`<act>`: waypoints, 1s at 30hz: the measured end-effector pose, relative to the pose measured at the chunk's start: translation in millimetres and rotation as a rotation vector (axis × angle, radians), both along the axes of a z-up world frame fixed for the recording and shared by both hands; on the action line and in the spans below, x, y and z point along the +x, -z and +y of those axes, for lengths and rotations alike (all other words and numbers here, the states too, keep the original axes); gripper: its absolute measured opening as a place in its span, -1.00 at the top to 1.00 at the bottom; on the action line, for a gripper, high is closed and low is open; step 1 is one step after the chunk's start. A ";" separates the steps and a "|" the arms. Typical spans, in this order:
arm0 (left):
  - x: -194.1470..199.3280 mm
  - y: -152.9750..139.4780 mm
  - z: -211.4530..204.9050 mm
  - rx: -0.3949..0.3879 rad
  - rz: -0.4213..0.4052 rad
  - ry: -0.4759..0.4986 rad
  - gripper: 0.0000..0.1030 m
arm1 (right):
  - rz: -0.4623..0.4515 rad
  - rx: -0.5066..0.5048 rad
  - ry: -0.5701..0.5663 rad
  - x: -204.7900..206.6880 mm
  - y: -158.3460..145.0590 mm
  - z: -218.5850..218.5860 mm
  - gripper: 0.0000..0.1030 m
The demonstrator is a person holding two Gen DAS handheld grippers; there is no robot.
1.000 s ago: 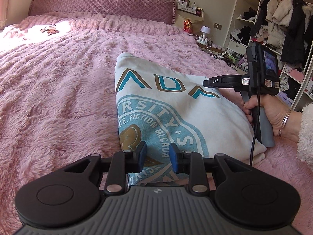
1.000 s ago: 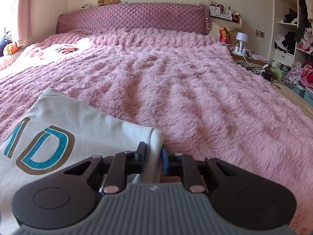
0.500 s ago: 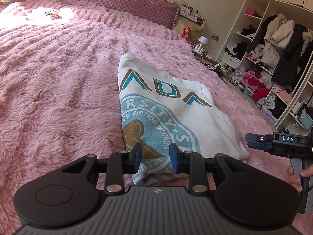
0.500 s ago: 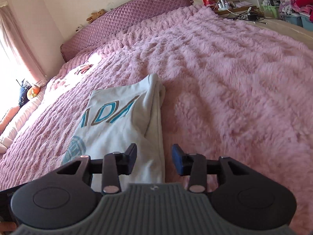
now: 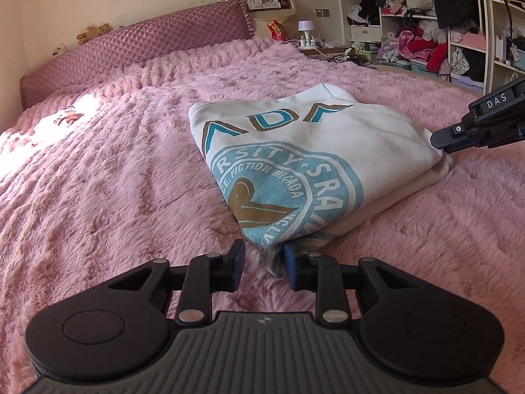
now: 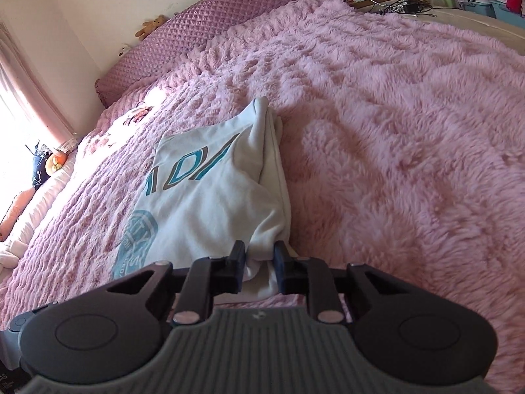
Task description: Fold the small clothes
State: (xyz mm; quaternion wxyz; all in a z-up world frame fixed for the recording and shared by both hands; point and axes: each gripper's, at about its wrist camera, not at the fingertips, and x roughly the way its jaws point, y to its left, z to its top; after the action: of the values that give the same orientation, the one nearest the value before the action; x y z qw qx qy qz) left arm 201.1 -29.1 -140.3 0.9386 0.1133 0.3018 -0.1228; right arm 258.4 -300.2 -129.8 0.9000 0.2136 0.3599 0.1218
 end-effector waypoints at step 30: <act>-25.3 -33.3 21.7 -0.148 -0.061 -0.056 0.23 | -0.014 -0.107 0.105 -34.9 -12.4 1.7 0.36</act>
State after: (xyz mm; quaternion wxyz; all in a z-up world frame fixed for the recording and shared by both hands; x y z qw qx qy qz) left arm 175.9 -7.4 -106.9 0.9563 0.0389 0.2661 -0.1151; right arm 223.5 -298.5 -117.4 0.9179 0.1828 0.3477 0.0565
